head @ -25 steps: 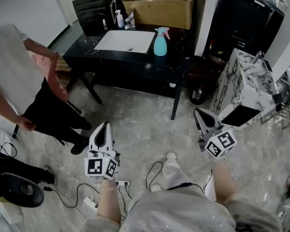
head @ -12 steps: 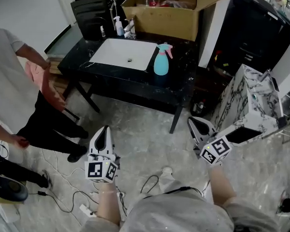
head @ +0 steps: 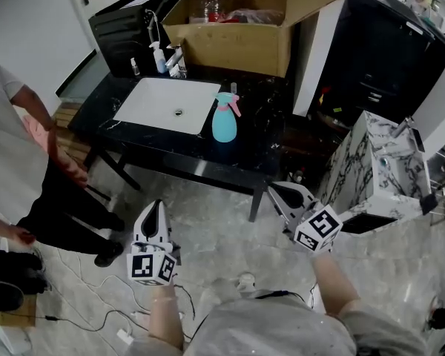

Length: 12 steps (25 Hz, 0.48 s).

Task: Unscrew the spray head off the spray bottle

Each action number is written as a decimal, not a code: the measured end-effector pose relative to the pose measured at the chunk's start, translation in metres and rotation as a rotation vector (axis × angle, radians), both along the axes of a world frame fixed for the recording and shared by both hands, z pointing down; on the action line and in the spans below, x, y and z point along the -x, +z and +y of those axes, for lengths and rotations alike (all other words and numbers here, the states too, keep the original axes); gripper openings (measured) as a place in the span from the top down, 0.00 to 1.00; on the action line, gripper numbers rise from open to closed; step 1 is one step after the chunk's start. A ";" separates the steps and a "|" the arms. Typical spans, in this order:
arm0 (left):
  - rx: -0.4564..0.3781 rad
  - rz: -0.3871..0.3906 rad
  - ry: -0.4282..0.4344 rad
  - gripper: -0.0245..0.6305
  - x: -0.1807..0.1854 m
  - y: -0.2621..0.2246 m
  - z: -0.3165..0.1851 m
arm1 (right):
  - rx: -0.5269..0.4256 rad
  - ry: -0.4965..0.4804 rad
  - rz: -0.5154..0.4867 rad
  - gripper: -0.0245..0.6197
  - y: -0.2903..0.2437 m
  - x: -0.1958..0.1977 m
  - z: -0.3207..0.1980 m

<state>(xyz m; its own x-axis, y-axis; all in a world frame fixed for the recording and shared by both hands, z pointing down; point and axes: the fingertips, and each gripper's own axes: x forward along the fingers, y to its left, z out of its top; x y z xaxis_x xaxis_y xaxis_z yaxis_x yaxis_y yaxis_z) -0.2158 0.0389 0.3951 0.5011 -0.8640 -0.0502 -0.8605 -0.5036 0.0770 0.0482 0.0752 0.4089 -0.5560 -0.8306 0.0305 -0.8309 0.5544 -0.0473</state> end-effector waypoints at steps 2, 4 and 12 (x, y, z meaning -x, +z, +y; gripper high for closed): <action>-0.002 0.001 0.030 0.95 -0.017 -0.002 -0.010 | -0.009 -0.013 0.005 0.96 -0.005 -0.003 -0.012; 0.002 0.005 0.073 0.95 -0.034 -0.004 -0.020 | -0.019 -0.024 0.011 0.96 -0.010 -0.005 -0.025; 0.030 -0.018 0.196 0.95 -0.094 0.004 -0.071 | -0.044 -0.082 0.007 0.96 -0.026 -0.017 -0.084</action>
